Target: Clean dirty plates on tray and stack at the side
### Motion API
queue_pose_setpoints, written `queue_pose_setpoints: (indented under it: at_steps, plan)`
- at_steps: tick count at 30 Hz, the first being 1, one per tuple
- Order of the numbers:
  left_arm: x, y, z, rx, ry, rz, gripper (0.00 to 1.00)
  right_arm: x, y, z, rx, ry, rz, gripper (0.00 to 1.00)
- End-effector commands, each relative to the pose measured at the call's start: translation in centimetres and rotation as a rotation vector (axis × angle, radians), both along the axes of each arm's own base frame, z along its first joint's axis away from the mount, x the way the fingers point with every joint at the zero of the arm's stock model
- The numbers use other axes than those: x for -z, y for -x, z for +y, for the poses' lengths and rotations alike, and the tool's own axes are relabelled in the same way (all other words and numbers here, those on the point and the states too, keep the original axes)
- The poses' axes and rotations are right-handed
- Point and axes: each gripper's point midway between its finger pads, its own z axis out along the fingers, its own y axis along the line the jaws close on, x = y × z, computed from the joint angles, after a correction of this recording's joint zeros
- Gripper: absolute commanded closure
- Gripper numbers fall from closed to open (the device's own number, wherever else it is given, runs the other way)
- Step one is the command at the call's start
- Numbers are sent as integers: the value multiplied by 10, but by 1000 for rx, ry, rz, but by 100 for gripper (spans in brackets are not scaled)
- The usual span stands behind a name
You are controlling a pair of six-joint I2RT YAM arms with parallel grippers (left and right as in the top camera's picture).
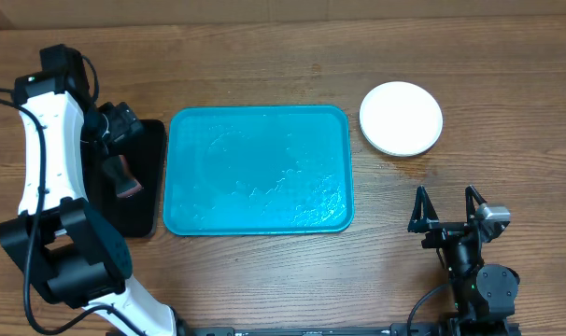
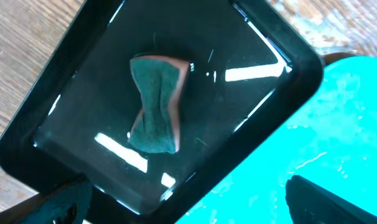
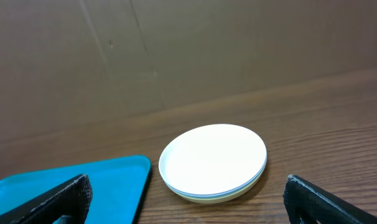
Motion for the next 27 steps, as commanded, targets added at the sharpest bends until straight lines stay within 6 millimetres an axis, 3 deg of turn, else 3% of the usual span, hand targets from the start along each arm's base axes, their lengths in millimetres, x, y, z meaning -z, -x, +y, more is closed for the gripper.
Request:
queue_pose_setpoints:
  at_steps: [1, 9, 14, 21, 27]
  plan:
    - [-29, 0, -21, 63, -15, -93, 0, 1, 0, -2, 12, 3, -7, 0]
    - [-75, 12, -83, 269, -79, -396, 0, 1, 0, -2, 12, 3, -7, 0]
    - [-85, 48, -124, 504, -151, -578, 0, 1, 0, -2, 12, 3, -7, 0]
    - [-71, 96, -130, 557, -208, -751, 0, 1, 0, -2, 12, 3, -7, 0]
    - [-50, 105, -130, 543, -241, -881, 0, 1, 0, -2, 12, 3, -7, 0]
